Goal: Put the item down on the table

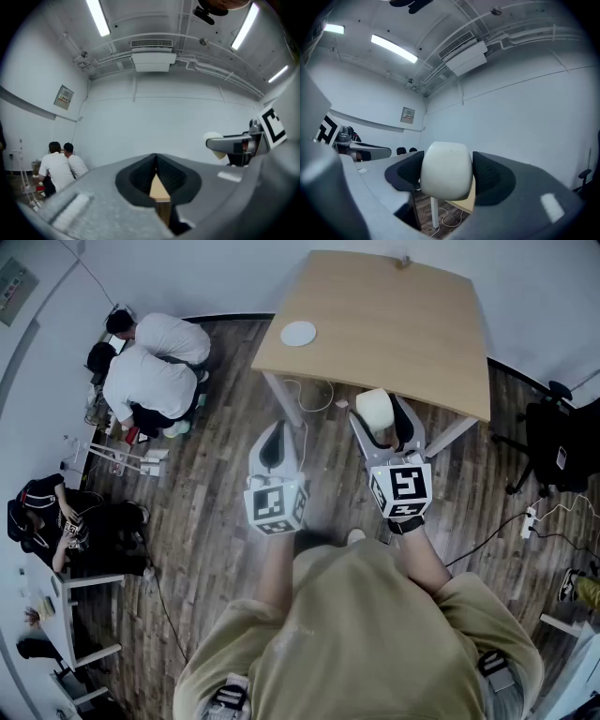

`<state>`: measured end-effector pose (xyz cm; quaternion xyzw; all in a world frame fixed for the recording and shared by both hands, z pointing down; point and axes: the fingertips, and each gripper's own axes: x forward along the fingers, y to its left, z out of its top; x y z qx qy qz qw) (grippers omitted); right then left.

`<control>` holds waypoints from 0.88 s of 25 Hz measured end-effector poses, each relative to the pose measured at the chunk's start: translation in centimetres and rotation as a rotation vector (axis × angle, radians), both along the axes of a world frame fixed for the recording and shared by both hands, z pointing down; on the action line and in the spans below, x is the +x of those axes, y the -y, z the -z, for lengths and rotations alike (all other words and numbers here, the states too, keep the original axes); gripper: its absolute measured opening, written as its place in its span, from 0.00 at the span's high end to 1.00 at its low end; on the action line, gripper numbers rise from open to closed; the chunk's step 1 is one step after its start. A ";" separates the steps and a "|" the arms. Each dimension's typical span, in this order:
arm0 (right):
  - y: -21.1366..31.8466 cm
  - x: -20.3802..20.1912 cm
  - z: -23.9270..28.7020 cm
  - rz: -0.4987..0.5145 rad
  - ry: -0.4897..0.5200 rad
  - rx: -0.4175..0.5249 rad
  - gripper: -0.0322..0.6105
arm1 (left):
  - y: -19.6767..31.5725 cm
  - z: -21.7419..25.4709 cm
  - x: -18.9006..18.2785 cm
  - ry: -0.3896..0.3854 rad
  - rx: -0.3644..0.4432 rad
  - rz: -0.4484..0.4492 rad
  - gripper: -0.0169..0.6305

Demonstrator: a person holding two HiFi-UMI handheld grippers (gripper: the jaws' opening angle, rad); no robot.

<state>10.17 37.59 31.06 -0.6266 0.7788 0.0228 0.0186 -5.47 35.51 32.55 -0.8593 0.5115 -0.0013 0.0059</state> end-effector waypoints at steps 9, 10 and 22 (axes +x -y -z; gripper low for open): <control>-1.5 4.7 -2.0 -0.102 0.096 -0.055 0.44 | -2.0 -0.5 4.3 0.043 -0.015 -0.052 0.97; -1.6 5.0 -2.0 -0.107 0.108 -0.050 0.44 | -2.1 -0.6 4.5 0.048 -0.015 -0.057 0.97; 4.4 2.3 -4.6 -0.087 0.136 -0.092 0.44 | 3.6 -2.8 3.0 0.037 -0.050 -0.072 0.97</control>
